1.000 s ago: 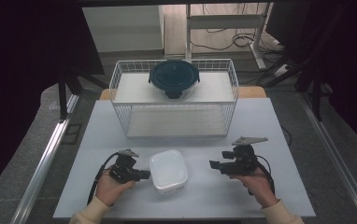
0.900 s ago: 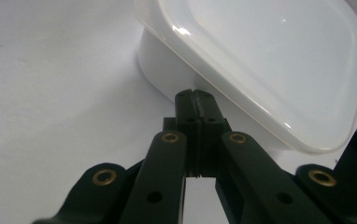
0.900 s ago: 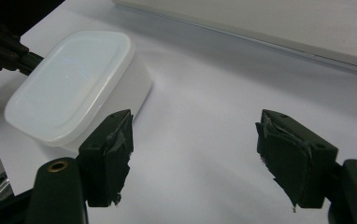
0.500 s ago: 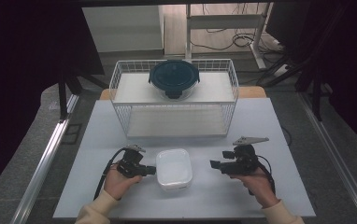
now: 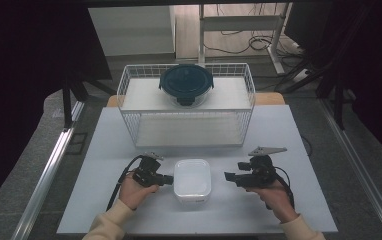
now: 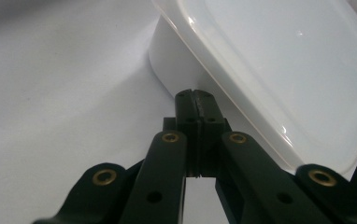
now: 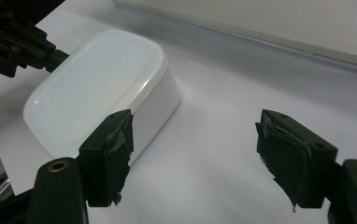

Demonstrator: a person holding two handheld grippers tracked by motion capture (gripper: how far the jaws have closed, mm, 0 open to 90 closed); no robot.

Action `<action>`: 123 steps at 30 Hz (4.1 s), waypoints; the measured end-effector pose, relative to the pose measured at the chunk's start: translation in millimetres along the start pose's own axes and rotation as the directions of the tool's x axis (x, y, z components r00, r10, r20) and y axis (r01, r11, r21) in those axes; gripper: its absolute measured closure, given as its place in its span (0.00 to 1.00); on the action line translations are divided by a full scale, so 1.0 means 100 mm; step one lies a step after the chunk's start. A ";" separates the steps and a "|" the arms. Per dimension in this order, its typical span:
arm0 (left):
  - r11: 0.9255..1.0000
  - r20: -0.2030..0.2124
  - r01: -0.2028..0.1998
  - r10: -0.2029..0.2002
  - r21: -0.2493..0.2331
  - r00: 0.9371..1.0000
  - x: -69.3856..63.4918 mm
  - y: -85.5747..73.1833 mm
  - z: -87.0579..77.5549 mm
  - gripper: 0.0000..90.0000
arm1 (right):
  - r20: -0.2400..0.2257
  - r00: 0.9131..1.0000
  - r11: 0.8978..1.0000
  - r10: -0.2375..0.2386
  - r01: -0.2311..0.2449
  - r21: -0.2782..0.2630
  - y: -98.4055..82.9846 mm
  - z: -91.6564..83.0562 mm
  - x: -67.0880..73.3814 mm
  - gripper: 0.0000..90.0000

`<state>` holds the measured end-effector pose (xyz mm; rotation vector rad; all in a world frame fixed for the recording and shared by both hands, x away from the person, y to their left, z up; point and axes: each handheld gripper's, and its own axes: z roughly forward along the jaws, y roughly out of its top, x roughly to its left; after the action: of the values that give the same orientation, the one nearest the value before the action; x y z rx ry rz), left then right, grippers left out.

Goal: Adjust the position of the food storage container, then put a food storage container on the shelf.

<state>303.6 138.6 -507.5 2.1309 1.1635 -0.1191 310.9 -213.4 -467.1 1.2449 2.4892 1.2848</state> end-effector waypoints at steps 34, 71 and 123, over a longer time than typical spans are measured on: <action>0.960 -0.036 0.099 -0.113 -0.261 0.993 -0.09 -0.19 -0.68 0.31 | -0.046 0.999 0.999 0.027 -0.028 -0.022 0.02 -0.02 0.09 0.28; 0.955 0.122 0.213 -0.191 -0.205 0.974 -0.08 -0.05 -0.38 0.36 | -0.145 0.976 0.985 0.160 -0.148 0.088 0.20 0.45 0.29 0.40; 0.936 0.274 0.297 -0.239 -0.192 0.931 -0.09 -0.19 -0.32 0.88 | -0.297 0.881 0.930 0.368 -0.356 0.095 -0.02 0.38 0.15 0.88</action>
<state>276.0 158.4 -490.4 1.6912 1.2487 -0.3480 314.8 -178.8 -488.5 1.7041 2.5752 1.6390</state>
